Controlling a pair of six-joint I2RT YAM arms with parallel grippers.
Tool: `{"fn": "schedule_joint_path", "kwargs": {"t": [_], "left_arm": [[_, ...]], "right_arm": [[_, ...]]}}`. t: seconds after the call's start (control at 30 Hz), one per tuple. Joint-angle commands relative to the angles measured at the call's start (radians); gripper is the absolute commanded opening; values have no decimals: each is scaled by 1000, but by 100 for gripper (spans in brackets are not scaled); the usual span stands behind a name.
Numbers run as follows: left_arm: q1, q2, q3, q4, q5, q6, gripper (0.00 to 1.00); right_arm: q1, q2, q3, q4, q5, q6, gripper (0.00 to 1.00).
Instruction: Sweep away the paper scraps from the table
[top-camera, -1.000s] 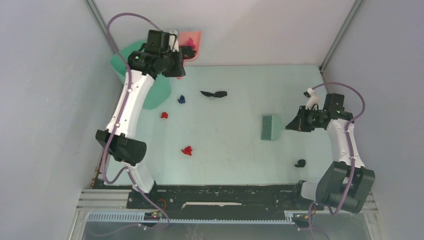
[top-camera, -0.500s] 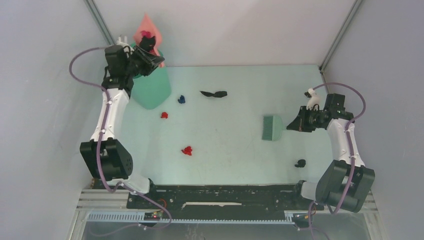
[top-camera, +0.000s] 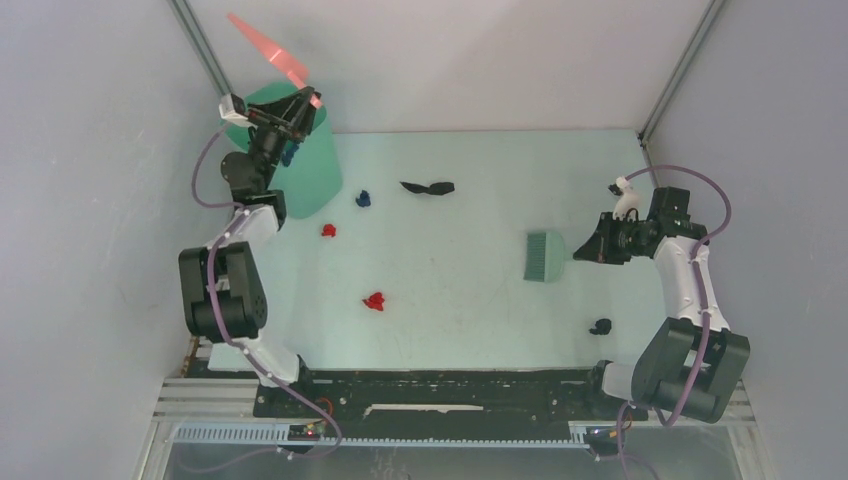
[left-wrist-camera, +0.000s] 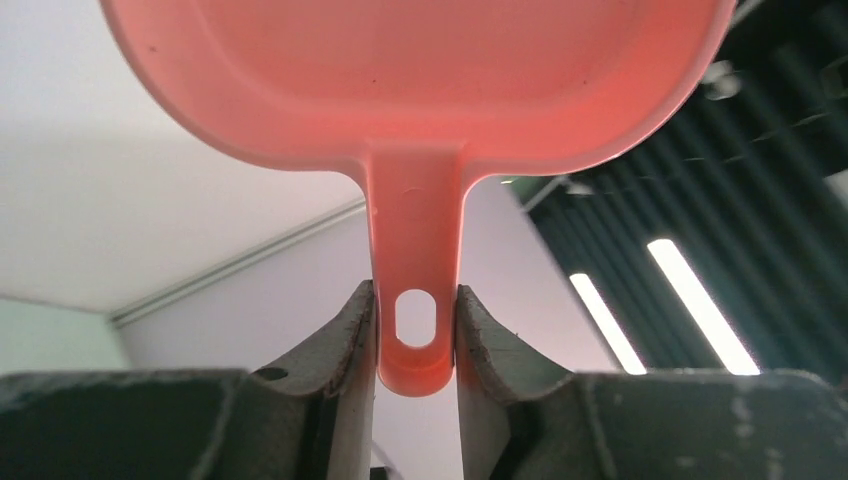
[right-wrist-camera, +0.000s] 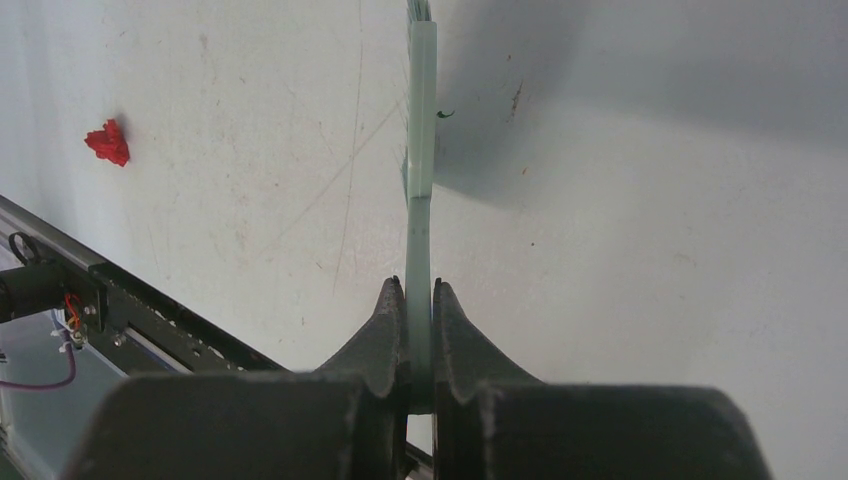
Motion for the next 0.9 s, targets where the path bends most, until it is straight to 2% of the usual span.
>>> {"fn": "schedule_joint_path", "kwargs": {"t": [0.0,0.47,0.7,0.77,0.87], "left_arm": [[12,85,22,385,-52,-321,0],[10,50,26,382,-5,-280,0],[1,-12,28,322,110,-214,0],[-2,-45,31,205,173,-133,0],[-31,-135,67,-218,279,163,0]], "right_arm": [[-10,-1,4,2,-12,-21,0],[-13,-2,4,-1,-15,-26,0],[-12,1,4,1,-14,-26,0],[-12,1,4,1,-15,-25,0],[-12,2,4,0,-15,-25,0]]}}
